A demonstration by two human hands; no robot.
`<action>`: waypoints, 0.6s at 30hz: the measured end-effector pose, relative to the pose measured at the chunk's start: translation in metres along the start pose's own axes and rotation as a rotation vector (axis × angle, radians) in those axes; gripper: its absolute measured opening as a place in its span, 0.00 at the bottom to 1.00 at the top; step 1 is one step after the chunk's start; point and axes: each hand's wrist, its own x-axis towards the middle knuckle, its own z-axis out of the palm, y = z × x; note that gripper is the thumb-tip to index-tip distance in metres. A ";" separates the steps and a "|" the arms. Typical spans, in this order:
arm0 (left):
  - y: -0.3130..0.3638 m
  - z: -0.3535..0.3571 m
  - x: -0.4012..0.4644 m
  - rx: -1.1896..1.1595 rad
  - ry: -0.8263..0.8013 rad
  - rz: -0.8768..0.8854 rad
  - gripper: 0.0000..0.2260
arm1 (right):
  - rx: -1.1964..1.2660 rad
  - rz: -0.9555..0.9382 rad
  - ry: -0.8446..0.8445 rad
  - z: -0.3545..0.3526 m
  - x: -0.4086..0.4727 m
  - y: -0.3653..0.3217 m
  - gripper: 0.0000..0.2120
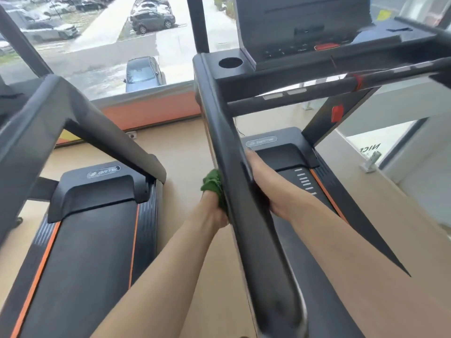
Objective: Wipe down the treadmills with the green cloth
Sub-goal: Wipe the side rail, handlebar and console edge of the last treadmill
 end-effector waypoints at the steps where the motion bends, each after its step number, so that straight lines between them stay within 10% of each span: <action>1: 0.010 0.001 0.007 0.008 0.013 0.002 0.22 | 0.012 -0.014 0.014 0.001 0.001 -0.004 0.28; 8: -0.008 0.011 -0.063 0.331 0.072 0.431 0.09 | 0.184 0.068 0.061 -0.008 0.009 0.005 0.38; 10: -0.025 0.008 -0.081 0.694 -0.020 0.676 0.26 | 0.218 0.040 0.086 -0.014 0.006 0.000 0.29; 18: 0.077 0.050 -0.010 1.046 0.180 0.529 0.35 | 0.305 0.021 0.021 -0.008 -0.004 -0.004 0.36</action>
